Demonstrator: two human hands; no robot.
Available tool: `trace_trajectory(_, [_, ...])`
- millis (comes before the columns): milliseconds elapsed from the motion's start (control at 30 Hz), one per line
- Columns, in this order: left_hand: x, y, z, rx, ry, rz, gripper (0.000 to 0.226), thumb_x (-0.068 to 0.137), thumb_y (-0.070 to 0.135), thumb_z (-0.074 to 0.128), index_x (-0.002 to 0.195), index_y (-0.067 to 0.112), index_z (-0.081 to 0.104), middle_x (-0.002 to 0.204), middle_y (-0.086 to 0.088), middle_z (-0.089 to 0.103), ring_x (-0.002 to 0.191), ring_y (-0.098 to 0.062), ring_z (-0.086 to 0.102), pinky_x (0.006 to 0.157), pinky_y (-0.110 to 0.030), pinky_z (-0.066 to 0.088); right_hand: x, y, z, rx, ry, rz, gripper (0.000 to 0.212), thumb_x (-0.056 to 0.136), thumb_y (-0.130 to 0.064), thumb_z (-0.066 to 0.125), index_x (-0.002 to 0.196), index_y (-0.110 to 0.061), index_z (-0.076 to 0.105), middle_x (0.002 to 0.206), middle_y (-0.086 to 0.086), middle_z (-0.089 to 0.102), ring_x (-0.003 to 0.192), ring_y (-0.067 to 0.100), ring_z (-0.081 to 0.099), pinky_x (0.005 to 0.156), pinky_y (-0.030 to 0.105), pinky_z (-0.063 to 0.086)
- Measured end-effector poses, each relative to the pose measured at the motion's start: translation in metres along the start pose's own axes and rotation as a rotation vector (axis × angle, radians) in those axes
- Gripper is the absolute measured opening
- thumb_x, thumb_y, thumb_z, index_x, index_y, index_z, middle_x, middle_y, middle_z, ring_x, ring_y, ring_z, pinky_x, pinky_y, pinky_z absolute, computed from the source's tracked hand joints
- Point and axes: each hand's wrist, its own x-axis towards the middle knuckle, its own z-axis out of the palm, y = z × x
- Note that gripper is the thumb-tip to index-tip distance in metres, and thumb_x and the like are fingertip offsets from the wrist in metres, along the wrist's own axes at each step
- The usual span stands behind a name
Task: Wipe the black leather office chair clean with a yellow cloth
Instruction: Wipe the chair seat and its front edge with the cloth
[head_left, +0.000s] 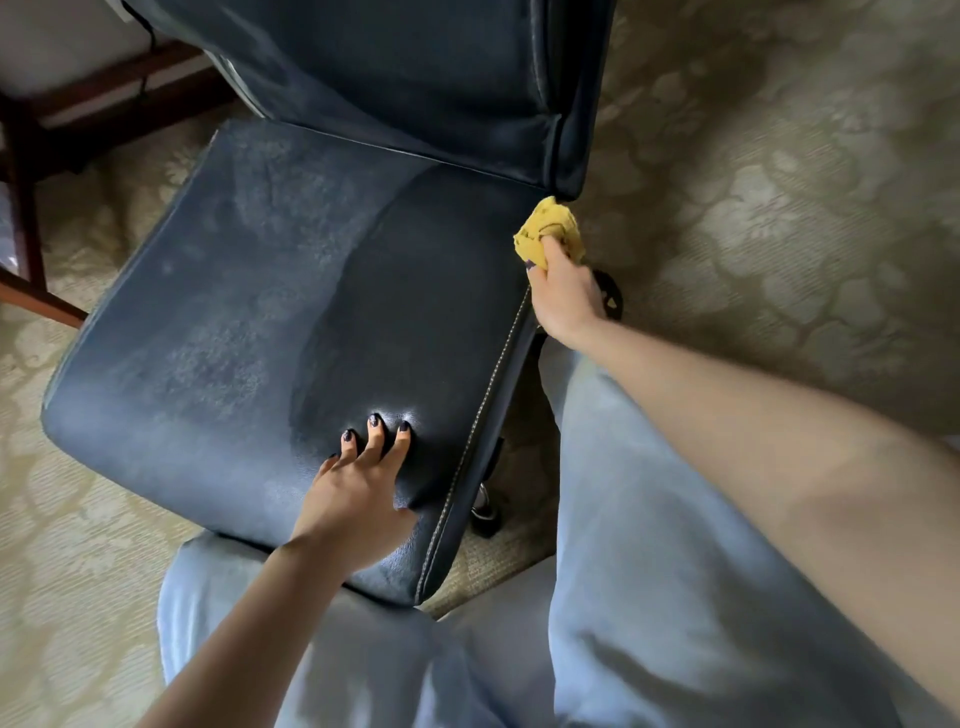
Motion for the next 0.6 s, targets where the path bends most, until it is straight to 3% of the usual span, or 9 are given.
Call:
trace_trajectory(100, [0.0, -0.001, 0.001, -0.003, 0.017, 0.004, 0.082, 0.087, 0.033, 0.05, 0.152, 0.027, 0.001, 0.159, -0.006, -0.003, 0.146, -0.031, 0.007, 0.114, -0.031, 0.019, -0.022, 0.002, 0.011, -0.07, 0.038, -0.066, 0.028, 0.102, -0.025, 0.038, 0.127, -0.016, 0.043, 0.12, 0.014, 0.058, 0.104, 0.036, 0.055, 0.069, 0.03, 0.03])
trace_trajectory(300, [-0.001, -0.001, 0.004, -0.022, 0.037, 0.002, 0.081, 0.086, 0.031, 0.05, 0.152, 0.027, 0.003, 0.159, -0.005, -0.001, 0.146, -0.031, 0.007, 0.114, -0.031, 0.02, -0.062, 0.008, 0.017, -0.197, -0.065, -0.199, 0.028, 0.1, -0.025, 0.04, 0.126, -0.015, 0.041, 0.109, 0.02, 0.059, 0.096, 0.041, 0.056, 0.066, 0.035, 0.032])
trace_trajectory(433, [-0.001, 0.0, 0.005, -0.029, 0.046, -0.007, 0.081, 0.087, 0.031, 0.05, 0.152, 0.027, 0.003, 0.16, -0.005, -0.002, 0.146, -0.031, 0.007, 0.114, -0.031, 0.021, -0.092, 0.009, 0.024, -0.269, -0.107, -0.325, 0.029, 0.099, -0.026, 0.044, 0.125, -0.014, 0.045, 0.119, 0.012, 0.056, 0.098, 0.037, 0.056, 0.066, 0.033, 0.032])
trace_trajectory(500, [-0.002, 0.0, 0.006, -0.038, 0.052, -0.014, 0.082, 0.087, 0.031, 0.051, 0.152, 0.027, 0.002, 0.16, -0.005, -0.003, 0.146, -0.03, 0.006, 0.114, -0.032, 0.02, -0.109, 0.01, 0.029, -0.27, -0.102, -0.433, 0.025, 0.095, -0.022, 0.05, 0.116, -0.009, 0.054, 0.124, 0.013, 0.057, 0.104, 0.037, 0.057, 0.069, 0.035, 0.042])
trace_trajectory(600, [-0.004, 0.0, 0.011, -0.047, 0.056, -0.033, 0.085, 0.086, 0.033, 0.052, 0.152, 0.026, -0.002, 0.16, -0.006, -0.007, 0.146, -0.031, 0.001, 0.116, -0.032, 0.016, -0.129, 0.011, 0.038, -0.269, -0.047, -0.569, 0.018, 0.077, -0.017, 0.063, 0.092, -0.009, 0.064, 0.115, 0.017, 0.066, 0.104, 0.036, 0.064, 0.074, 0.037, 0.054])
